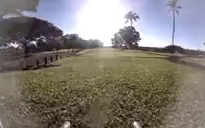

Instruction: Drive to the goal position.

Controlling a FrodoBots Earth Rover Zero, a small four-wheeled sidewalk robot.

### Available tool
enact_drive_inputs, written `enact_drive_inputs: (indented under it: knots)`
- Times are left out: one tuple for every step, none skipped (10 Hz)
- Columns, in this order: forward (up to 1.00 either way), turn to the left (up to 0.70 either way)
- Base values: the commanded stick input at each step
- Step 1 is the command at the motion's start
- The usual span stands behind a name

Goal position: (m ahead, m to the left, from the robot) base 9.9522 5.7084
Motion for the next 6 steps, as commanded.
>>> enact_drive_inputs:
  knots:
    - [0.45,-0.27]
    - [0.45,-0.27]
    - [0.45,-0.27]
    - [0.45,-0.27]
    - [0.45,-0.27]
    - [0.45,-0.21]
